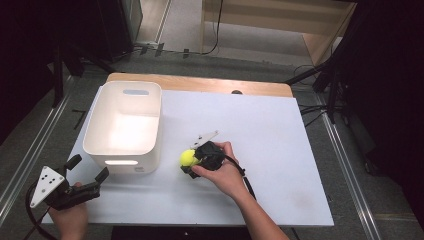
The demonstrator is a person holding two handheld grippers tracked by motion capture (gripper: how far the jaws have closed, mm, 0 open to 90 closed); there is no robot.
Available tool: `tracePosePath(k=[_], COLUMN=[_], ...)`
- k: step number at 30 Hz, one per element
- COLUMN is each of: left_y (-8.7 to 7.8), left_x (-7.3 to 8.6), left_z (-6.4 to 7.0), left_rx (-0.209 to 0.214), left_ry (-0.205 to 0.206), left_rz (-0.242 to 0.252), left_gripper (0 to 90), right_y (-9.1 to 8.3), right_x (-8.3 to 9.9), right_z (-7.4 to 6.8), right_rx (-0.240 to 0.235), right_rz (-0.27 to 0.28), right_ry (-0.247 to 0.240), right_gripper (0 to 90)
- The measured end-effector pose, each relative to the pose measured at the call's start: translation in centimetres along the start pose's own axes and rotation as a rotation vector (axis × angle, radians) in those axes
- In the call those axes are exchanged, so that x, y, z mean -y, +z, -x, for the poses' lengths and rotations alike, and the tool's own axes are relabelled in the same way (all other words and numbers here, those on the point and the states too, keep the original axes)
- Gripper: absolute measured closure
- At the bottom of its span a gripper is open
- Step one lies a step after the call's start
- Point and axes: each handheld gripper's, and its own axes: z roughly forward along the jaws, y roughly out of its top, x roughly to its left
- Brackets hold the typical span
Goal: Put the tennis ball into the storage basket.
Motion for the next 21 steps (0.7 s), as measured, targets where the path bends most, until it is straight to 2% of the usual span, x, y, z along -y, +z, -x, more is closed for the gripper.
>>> tracePosePath(k=[21], left_y=[0.0], left_x=[0.0], left_z=[0.0], left_rx=[0.003], left_ry=[0.000], left_rz=[0.001], left_gripper=[2.9], right_y=[-2.1], right_x=[-2.0], right_z=[0.1], right_rx=[-0.014], right_rz=[0.039], right_ry=[-0.034], right_gripper=[24.0])
